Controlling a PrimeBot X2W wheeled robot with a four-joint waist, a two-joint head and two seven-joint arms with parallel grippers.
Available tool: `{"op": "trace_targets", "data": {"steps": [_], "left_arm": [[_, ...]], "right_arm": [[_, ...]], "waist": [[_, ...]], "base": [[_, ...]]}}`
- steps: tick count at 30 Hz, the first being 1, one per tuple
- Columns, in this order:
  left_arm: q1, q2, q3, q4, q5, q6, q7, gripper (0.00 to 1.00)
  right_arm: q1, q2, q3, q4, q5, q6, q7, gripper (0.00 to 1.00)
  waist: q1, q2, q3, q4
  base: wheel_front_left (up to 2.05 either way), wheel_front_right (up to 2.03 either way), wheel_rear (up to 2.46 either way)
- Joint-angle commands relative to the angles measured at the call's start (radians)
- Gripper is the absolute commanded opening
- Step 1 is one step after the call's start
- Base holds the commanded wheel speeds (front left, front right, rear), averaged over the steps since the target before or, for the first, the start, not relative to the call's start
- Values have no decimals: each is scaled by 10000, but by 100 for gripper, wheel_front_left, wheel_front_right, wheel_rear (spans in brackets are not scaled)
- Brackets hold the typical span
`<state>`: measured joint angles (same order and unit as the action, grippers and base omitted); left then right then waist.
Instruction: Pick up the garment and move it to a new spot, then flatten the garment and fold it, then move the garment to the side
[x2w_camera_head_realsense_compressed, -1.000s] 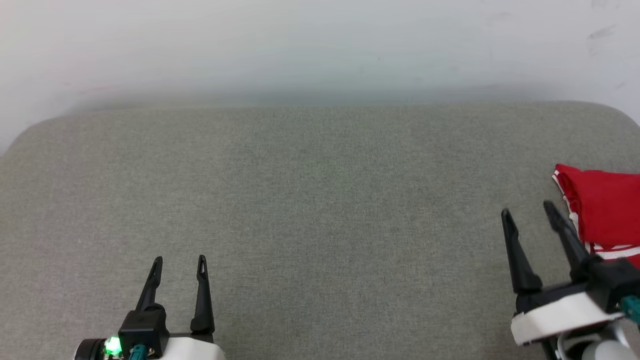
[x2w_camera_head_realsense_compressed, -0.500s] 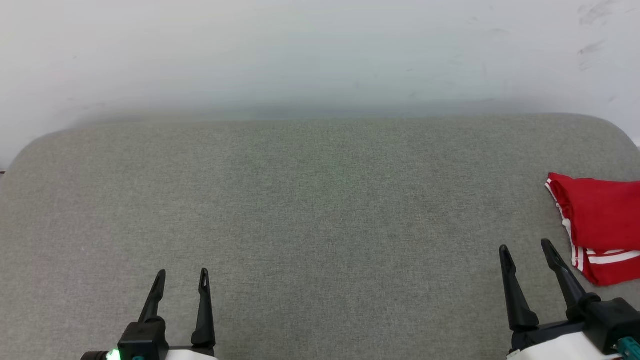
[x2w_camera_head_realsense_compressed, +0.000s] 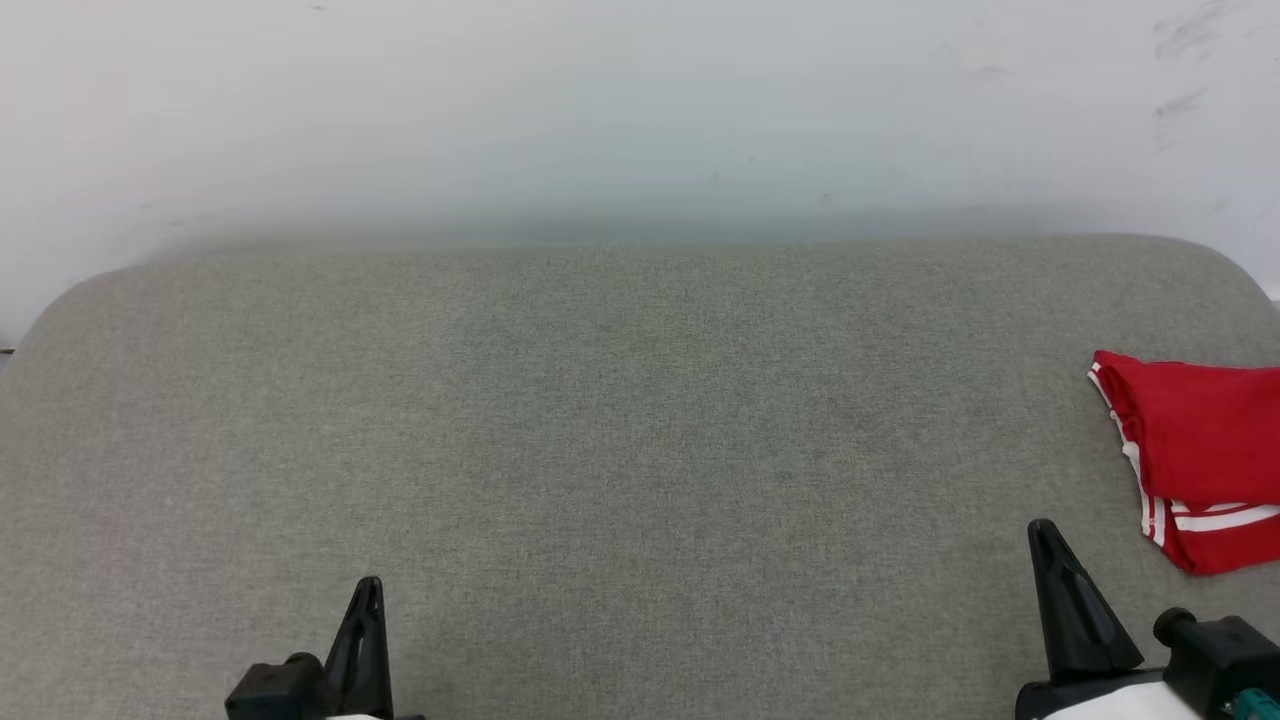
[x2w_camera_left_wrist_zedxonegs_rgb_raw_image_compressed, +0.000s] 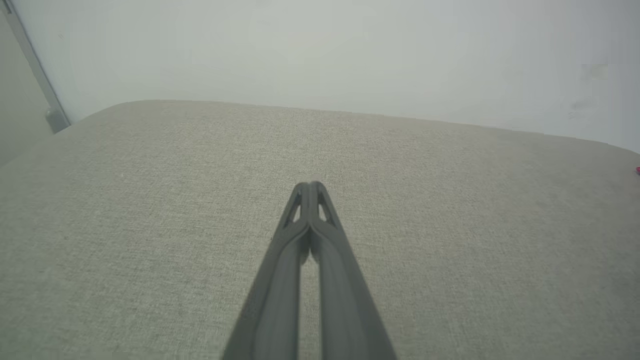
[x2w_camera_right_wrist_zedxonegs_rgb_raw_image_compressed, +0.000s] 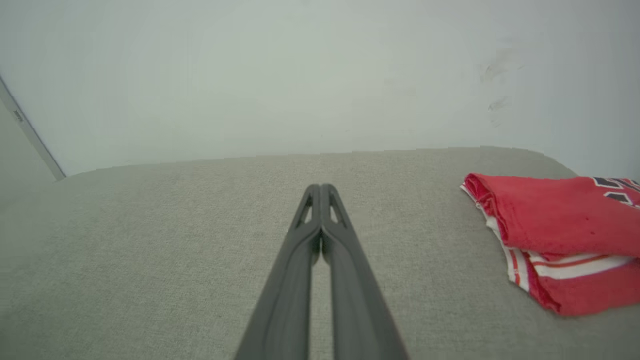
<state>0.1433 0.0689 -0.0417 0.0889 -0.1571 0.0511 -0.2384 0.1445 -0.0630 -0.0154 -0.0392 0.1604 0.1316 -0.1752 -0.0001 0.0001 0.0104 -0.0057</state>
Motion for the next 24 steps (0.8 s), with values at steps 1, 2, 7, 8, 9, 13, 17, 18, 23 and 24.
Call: {"op": "trace_targets", "data": {"steps": [1,2,7,8,9,13,17,18,23,24], "left_arm": [[-220,15,82,-107,-465,-88,81,0],[-256,14,103,-80,-673,-113,131,0],[-430,6,203,39,-1663,-236,369,0],[-463,4,223,61,-1855,-260,416,0],[-494,2,243,84,-2045,-281,461,0],[-621,-5,321,167,-2779,-372,637,0],[-735,-13,393,248,-3482,-458,807,0],[-766,-15,411,268,-3658,-481,852,0],[-905,-24,493,364,-4481,-586,1052,0],[-930,-25,511,384,-4639,-603,1088,0]], "right_arm": [[-155,-52,6,-74,515,-3,48,0],[-197,-66,7,-27,738,-3,79,0],[-395,-120,15,196,1791,-3,219,0],[-429,-129,16,236,1992,-3,246,0],[-464,-137,17,276,2194,-3,273,0],[-596,-167,16,427,2966,-4,379,0],[-712,-191,11,567,3700,-4,486,0],[-742,-196,9,601,3880,-4,511,0],[-880,-219,-6,765,4737,-5,641,0],[-907,-223,-9,798,4900,-5,670,0]], "waist": [[1,-1,0,2],[1,-1,-1,2],[1,-1,-4,4],[1,-1,-5,4],[1,-1,-5,5],[1,-1,-8,6],[1,-1,-10,8],[1,-1,-11,9],[1,-1,-14,11],[1,-1,-14,11]], "base": [[0,0,0],[0,0,0],[0,0,0],[0,0,0],[0,0,0],[0,0,0],[0,0,0],[0,0,0],[0,0,0],[0,0,0]]}}
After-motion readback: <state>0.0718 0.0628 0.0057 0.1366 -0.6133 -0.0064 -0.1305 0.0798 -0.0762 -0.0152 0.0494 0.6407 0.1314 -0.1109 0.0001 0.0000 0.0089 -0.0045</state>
